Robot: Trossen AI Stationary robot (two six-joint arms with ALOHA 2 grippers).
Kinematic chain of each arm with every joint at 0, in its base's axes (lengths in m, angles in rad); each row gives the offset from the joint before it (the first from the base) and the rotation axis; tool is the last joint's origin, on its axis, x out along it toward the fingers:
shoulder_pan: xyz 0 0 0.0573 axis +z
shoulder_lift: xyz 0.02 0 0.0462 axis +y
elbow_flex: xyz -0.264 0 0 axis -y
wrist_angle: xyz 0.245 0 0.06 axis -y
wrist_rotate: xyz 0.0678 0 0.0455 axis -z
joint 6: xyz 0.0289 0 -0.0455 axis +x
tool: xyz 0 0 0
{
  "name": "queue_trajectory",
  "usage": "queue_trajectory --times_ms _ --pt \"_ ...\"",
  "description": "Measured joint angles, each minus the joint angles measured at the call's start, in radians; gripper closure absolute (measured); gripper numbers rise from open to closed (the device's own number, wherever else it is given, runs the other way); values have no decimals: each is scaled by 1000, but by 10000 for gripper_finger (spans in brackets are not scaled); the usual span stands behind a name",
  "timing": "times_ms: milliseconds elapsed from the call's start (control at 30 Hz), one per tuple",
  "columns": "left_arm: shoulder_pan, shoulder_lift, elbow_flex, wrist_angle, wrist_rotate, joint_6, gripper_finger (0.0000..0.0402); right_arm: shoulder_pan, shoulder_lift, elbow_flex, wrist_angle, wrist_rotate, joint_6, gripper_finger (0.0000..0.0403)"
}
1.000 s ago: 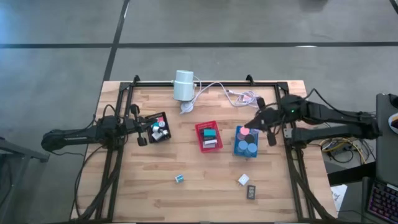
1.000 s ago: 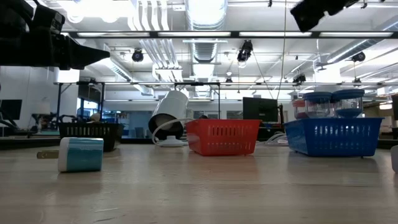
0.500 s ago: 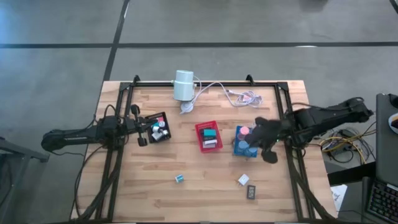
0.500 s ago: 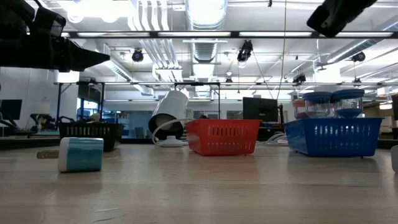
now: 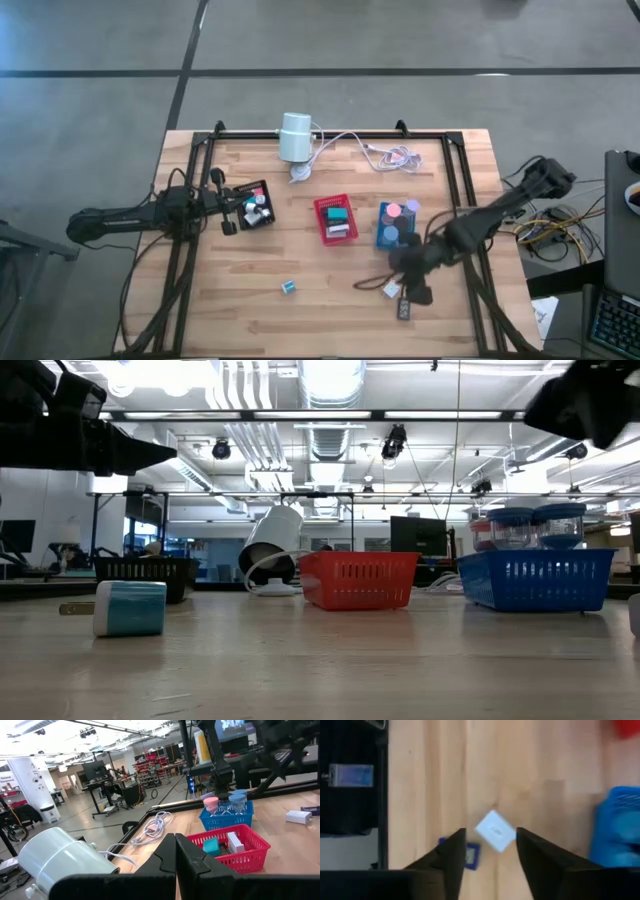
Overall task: Pick & Place Office items
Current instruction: Put the blue digital clock into the red bin
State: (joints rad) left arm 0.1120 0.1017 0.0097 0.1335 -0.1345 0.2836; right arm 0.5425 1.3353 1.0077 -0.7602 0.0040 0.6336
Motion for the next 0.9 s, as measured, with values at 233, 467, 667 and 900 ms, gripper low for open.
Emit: queue_trajectory --times_ms 233,467,667,900 --pt "0 0 -4 -1 0 0 401 117 133 2 37 30 129 156" --pt "0 0 -4 0 2 -6 401 170 220 61 35 44 195 85" --pt "0 0 -4 0 3 -10 401 208 271 90 30 42 254 55" --pt "0 0 -4 0 3 -10 401 252 304 78 -17 47 355 49"
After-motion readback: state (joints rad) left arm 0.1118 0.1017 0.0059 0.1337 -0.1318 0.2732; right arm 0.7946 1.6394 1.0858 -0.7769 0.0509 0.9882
